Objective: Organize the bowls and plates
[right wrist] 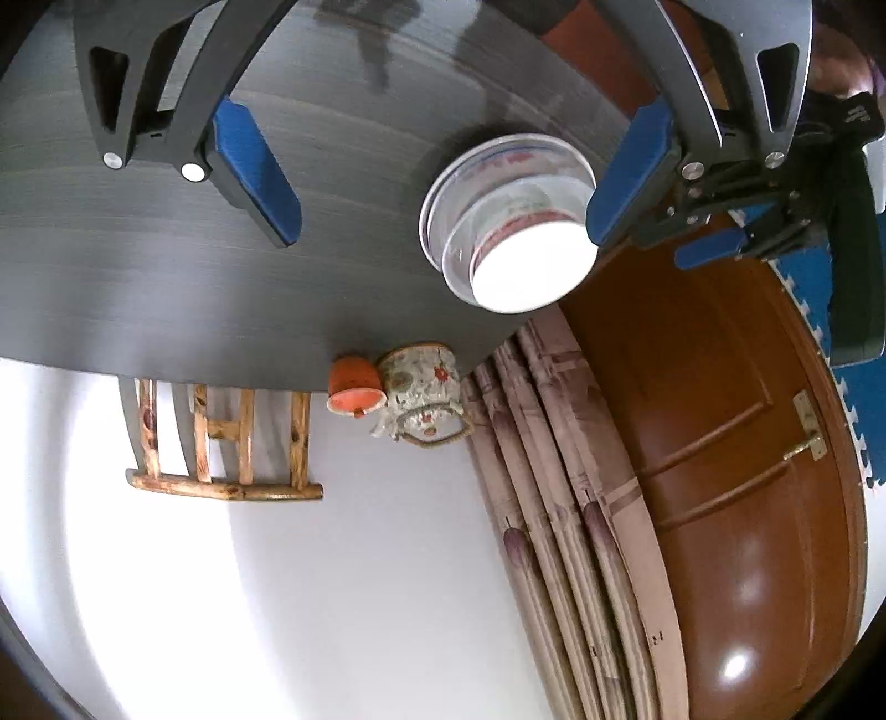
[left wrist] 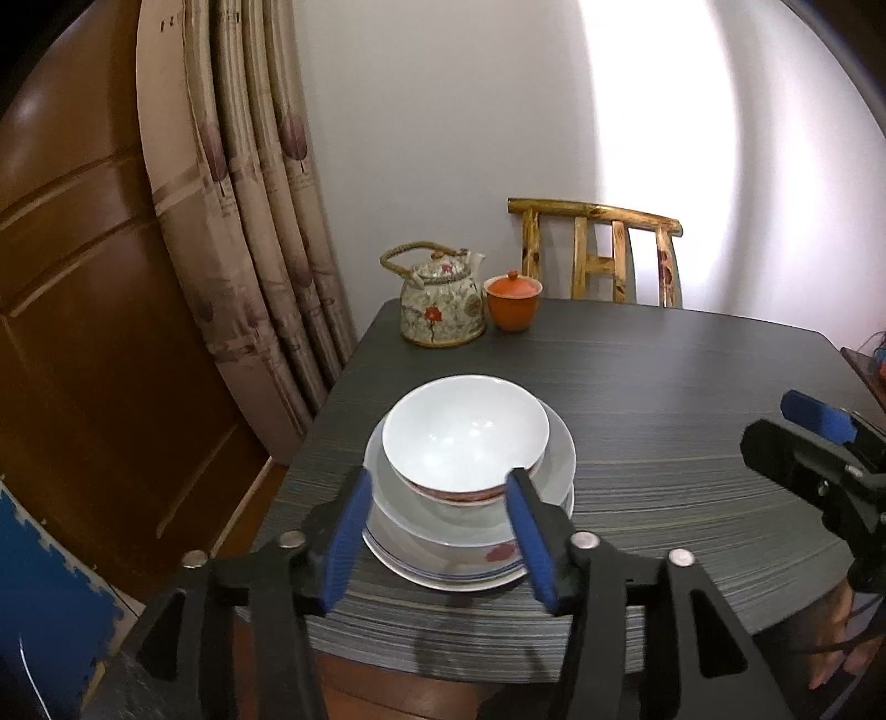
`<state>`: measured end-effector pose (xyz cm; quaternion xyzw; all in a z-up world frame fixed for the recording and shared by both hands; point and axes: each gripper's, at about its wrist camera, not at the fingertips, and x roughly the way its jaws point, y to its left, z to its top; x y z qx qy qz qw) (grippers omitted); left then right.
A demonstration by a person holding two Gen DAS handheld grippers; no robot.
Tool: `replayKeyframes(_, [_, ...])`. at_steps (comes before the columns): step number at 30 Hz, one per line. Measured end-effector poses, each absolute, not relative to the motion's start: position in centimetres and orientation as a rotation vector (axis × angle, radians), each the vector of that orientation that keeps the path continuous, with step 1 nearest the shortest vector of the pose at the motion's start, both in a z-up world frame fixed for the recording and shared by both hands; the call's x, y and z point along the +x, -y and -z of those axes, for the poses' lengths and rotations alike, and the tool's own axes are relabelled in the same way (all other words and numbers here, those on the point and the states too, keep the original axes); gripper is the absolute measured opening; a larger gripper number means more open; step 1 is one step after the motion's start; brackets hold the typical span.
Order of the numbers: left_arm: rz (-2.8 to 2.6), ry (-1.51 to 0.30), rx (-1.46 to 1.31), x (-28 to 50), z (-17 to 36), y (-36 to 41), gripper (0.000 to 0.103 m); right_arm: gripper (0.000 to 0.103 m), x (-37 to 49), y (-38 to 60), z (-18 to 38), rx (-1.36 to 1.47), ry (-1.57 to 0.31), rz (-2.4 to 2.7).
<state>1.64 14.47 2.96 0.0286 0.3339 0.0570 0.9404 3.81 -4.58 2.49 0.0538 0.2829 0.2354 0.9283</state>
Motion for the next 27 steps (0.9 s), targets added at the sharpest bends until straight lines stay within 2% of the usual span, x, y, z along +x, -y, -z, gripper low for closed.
replayKeyframes(1, [-0.118, -0.673, 0.06, 1.6, -3.0, -14.5, 0.061, 0.103, 3.6, 4.7, -2.4, 0.119, -0.583, -0.481])
replayKeyframes(13, [-0.105, -0.672, 0.043, 1.3, -2.8, -14.7, 0.065, 0.103, 1.6, 4.7, -2.5, 0.114, -0.563, -0.472])
replayKeyframes(27, [-0.098, -0.703, 0.023, 1.6, -2.1, -14.9, 0.065, 0.103, 0.8, 5.3, -1.9, 0.124, -0.584, -0.483])
